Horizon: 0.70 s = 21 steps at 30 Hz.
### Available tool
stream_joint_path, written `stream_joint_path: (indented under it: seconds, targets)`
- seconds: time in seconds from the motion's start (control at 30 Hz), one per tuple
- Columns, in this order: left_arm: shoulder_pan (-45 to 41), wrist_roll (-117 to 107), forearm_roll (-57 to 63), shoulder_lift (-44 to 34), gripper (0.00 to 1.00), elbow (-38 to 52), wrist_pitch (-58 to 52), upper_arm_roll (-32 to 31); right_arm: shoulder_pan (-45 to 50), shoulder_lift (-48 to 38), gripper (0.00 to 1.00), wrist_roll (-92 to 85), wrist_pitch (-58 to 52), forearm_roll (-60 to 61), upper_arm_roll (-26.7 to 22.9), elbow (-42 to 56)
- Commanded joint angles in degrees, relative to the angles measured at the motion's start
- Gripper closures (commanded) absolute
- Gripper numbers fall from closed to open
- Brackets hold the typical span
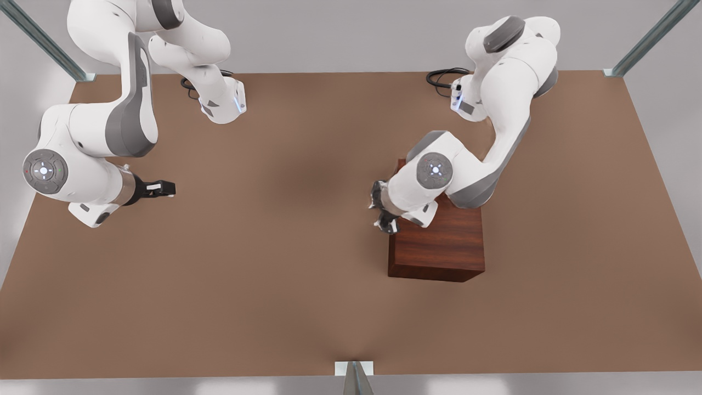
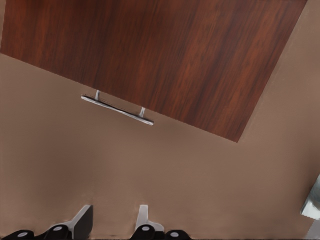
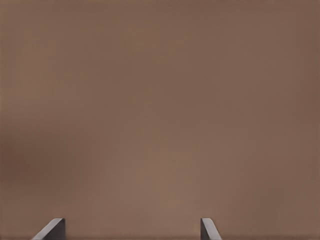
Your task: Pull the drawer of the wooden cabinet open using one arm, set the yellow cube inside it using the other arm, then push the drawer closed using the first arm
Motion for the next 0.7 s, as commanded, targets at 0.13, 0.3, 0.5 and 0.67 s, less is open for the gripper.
stream_joint_path:
  seconds: [0.13, 0.3, 0.5, 0.67]
  targets:
    - [-3.5, 154.0, -8.6, -30.9, 0.00, -24.2, -15.2, 33.6, 0.1, -0.1, 0.00, 0.8, 0.5, 0.3, 0.0, 1.0]
    - [-4.0, 150.6, -10.8, -30.5, 0.00, -22.1, -20.6, 33.3, 0.2, -3.2, 0.00, 1.4, 0.5, -0.1, 0.0, 0.8]
    - [-3.9, 150.7, -12.7, -30.5, 0.00, -21.2, -20.2, 33.3, 0.2, -4.4, 0.00, 1.5, -0.4, -0.1, 0.1, 0.2]
    - [-4.0, 150.7, -12.6, -30.3, 0.00, -21.2, -20.2, 33.3, 0.2, -4.4, 0.00, 1.5, -0.4, -0.1, 0.1, 0.1]
